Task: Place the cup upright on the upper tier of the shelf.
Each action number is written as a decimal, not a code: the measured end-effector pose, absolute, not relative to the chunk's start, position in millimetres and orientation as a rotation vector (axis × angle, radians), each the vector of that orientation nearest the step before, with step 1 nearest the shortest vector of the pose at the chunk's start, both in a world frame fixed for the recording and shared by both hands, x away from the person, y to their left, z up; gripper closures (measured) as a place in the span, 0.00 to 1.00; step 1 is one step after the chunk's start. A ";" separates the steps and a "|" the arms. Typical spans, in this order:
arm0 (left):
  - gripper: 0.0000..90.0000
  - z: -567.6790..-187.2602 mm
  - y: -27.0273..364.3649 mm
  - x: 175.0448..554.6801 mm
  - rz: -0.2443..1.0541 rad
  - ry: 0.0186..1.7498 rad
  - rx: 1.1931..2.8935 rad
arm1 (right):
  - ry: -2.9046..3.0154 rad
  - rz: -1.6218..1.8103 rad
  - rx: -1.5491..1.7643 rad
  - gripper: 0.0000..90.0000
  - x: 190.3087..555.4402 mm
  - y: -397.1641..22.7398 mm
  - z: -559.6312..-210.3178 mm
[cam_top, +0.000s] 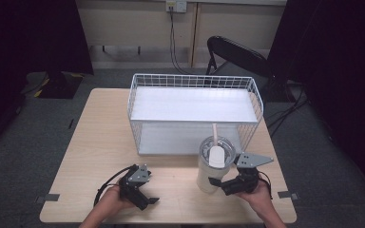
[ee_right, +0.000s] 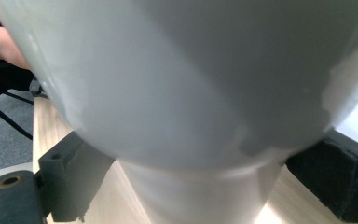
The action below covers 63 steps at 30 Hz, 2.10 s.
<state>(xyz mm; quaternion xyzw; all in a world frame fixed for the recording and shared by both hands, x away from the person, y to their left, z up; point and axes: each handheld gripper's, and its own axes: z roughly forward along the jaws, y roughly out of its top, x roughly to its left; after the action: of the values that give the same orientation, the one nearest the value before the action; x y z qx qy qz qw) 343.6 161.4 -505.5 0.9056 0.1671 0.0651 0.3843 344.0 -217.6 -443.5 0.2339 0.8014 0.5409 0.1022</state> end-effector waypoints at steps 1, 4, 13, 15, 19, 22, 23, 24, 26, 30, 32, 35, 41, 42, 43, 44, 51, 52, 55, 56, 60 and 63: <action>0.00 -505.5 161.4 343.6 0.166 0.426 2.308 | 2.362 1.598 0.684 0.10 344.3 -217.2 -444.2; 0.00 -505.5 161.4 343.6 0.166 0.426 2.307 | 2.349 1.621 0.658 0.10 346.0 -217.3 -446.8; 0.00 -505.5 161.4 343.6 0.166 0.427 2.307 | 2.318 1.662 0.648 0.09 348.0 -215.5 -451.9; 0.00 -505.5 161.4 343.6 0.165 0.427 2.307 | 2.317 1.677 0.651 0.09 349.4 -214.7 -453.5; 0.00 -505.5 161.4 343.6 0.165 0.426 2.307 | 2.315 1.690 0.652 0.08 350.4 -214.2 -454.6; 0.00 -505.5 161.4 343.6 0.165 0.427 2.307 | 2.318 1.695 0.653 0.08 351.5 -213.9 -455.1; 0.00 -505.5 161.4 343.6 0.165 0.427 2.307 | 2.319 1.696 0.654 0.08 351.7 -213.7 -455.2; 0.00 -505.5 161.4 343.6 0.166 0.427 2.307 | 2.319 1.696 0.654 0.08 352.0 -213.2 -455.2; 0.00 -505.5 161.4 343.6 0.166 0.427 2.307 | 2.324 1.690 0.654 0.08 352.2 -212.3 -454.9; 0.00 -505.5 161.4 343.6 0.166 0.427 2.307 | 2.337 1.683 0.652 0.08 353.0 -211.5 -454.3; 0.00 -505.5 161.4 343.6 0.166 0.426 2.307 | 2.333 1.682 0.656 0.08 352.8 -210.9 -454.3; 0.00 -505.5 161.4 343.7 0.166 0.426 2.308 | 2.325 1.689 0.660 0.08 352.5 -210.7 -455.3; 0.00 -505.5 161.4 343.6 0.166 0.427 2.308 | 2.308 1.704 0.670 0.08 352.3 -209.1 -457.2; 0.00 -505.5 161.4 343.6 0.166 0.426 2.308 | 2.296 1.710 0.676 0.08 351.4 -208.6 -458.4; 0.00 -505.5 161.4 343.6 0.166 0.426 2.308 | 2.296 1.710 0.676 0.08 351.4 -208.6 -458.4; 0.00 -505.5 161.4 343.6 0.166 0.426 2.308 | 2.277 1.717 0.678 0.08 350.4 -208.0 -459.9; 0.00 -505.5 161.4 343.6 0.166 0.426 2.308 | 2.253 1.732 0.694 0.08 349.2 -207.0 -463.0; 0.00 -505.5 161.4 343.6 0.166 0.426 2.308 | 2.254 1.734 0.700 0.08 349.8 -206.5 -462.8; 0.00 -505.5 161.4 343.6 0.166 0.426 2.308 | 2.249 1.729 0.708 0.08 348.9 -205.1 -462.5; 0.00 -505.5 161.4 343.6 0.166 0.426 2.308 | 2.247 1.730 0.712 0.08 348.7 -205.0 -462.5; 0.00 -505.5 161.4 343.6 0.166 0.426 2.308 | 2.222 1.737 0.721 0.08 346.9 -204.4 -463.6; 0.00 -505.5 161.4 343.6 0.166 0.427 2.308 | 2.208 1.747 0.723 0.08 346.4 -204.4 -464.6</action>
<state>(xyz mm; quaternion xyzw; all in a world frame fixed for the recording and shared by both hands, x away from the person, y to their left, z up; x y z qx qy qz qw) 343.6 161.4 -505.5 0.9057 0.1675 0.0650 0.3840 346.4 -204.4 -464.6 0.2469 0.7543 0.5970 0.1171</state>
